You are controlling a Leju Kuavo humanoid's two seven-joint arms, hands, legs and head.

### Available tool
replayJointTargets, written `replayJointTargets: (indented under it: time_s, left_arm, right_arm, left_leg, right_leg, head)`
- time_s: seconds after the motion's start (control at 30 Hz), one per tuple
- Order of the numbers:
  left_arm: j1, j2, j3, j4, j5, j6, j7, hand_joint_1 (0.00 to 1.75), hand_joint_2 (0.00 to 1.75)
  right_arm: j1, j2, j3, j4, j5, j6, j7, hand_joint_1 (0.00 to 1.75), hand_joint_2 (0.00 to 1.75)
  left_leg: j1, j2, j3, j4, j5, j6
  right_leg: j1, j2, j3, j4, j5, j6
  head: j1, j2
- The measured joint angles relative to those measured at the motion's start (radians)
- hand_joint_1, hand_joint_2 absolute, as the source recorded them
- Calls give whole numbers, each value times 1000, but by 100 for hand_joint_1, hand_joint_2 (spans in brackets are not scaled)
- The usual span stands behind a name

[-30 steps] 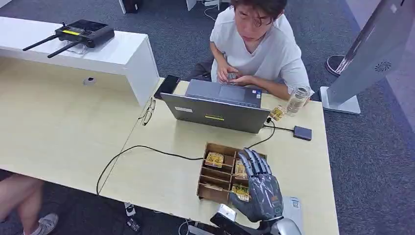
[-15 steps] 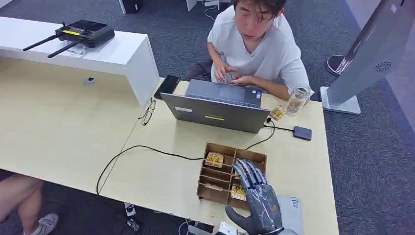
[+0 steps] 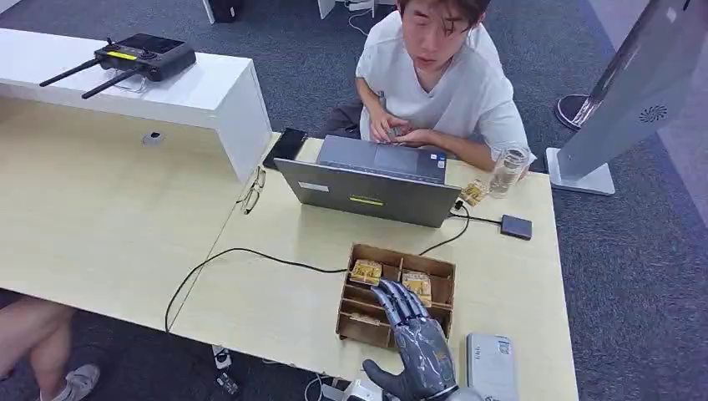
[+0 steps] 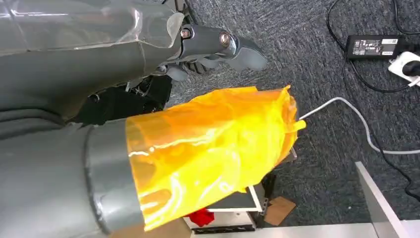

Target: Pass the card to the sensor for recognition and then transmit it.

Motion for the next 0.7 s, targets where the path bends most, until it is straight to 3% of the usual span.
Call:
replayJointTargets:
  time_s: [0.33, 0.7]
  left_arm:
    - [-1, 0, 0, 0, -6, -3, 2, 0, 0]
    - [-1, 0, 0, 0, -5, -5, 5, 0, 0]
  right_arm:
    - [-46, 38, 11, 61, -3, 5, 29, 0, 175]
    - [-50, 38, 11, 103, 47, -9, 63, 0, 175]
  left_leg:
    - [0, 0, 0, 0, 0, 0]
    - [0, 0, 0, 0, 0, 0]
  right_leg:
    - [0, 0, 0, 0, 0, 0]
    - [0, 0, 0, 0, 0, 0]
  head:
    - [0, 0]
    - [0, 0]
